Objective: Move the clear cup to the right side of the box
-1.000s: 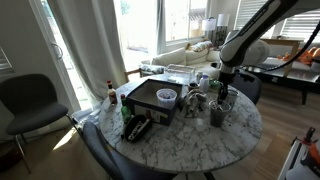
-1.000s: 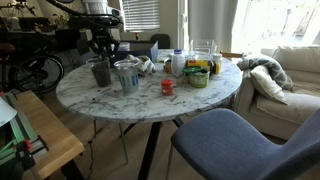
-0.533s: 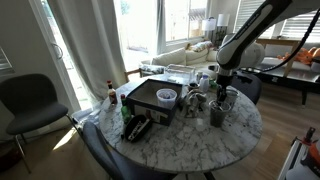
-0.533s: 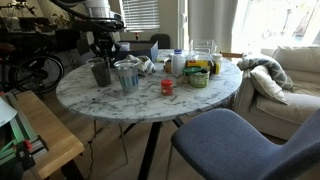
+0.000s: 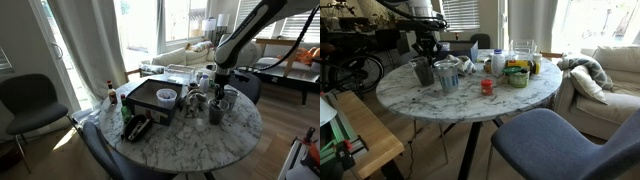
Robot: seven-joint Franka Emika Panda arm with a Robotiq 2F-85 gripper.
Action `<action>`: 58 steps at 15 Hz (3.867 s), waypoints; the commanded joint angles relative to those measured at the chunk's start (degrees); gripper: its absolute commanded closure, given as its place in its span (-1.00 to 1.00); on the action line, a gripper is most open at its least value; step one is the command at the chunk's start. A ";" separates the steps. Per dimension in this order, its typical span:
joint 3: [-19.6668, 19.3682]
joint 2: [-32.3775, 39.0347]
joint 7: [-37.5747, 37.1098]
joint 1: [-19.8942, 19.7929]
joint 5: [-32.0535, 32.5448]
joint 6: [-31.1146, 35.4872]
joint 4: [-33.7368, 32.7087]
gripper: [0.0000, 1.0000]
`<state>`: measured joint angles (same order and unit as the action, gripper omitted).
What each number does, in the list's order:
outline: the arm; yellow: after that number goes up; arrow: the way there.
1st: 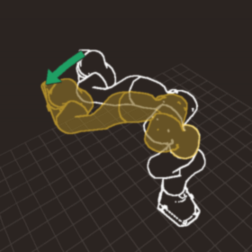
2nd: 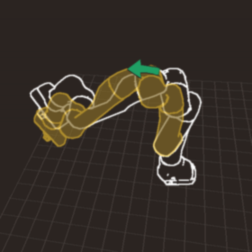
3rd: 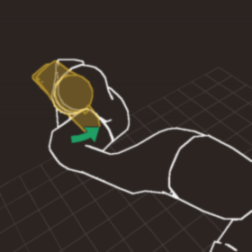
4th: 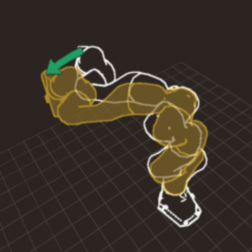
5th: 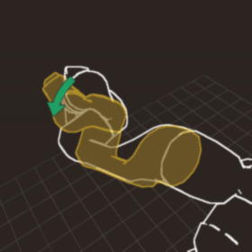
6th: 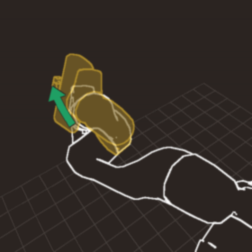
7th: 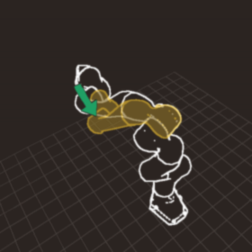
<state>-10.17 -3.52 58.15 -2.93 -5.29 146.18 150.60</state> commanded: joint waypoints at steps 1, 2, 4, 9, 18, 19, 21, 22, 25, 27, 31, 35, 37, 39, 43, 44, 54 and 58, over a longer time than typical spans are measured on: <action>0.27 -0.63 -1.12 -2.04 3.74 -6.83 -3.01 0.98; 0.24 -0.88 -2.28 -2.49 5.36 -9.54 -4.29 0.98; 0.21 -1.48 -2.25 -2.99 5.93 -15.92 -7.29 0.98; 0.38 -1.89 -1.13 -2.90 2.49 -30.66 -15.96 0.98; -0.78 1.77 -13.11 -4.57 -9.67 -47.00 -35.79 0.98; -0.86 2.09 -15.38 -4.88 -9.75 -46.82 -37.45 0.98; -1.46 2.78 -19.34 -5.92 -9.97 -47.27 -40.39 0.98; -2.09 2.87 -21.28 -6.71 -10.50 -47.51 -41.34 0.98; -1.93 1.70 -20.60 -6.96 -9.58 -45.50 -40.11 0.90; -2.74 1.72 -20.59 -7.97 -9.94 -45.59 -40.85 0.90; -2.75 1.74 -20.63 -8.05 -10.07 -45.62 -40.91 0.90; -1.84 3.06 -22.35 -7.25 -10.69 -44.89 -41.89 0.98; -0.04 4.80 -26.50 -5.93 -9.90 -44.00 -43.13 0.98; 1.70 7.09 -28.96 -4.84 -10.46 -43.30 -44.93 0.98; 3.86 14.43 -36.93 -4.27 -11.55 -39.92 -52.47 0.98; 4.06 16.44 -39.07 -4.55 -12.19 -39.15 -54.65 0.98; 3.83 36.37 -63.77 -7.99 -13.39 -29.85 -74.51 0.98; 3.54 41.79 -70.38 -8.20 -12.23 -26.95 -78.10 0.98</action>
<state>-6.52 33.61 -7.29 -10.83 -18.38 118.14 77.23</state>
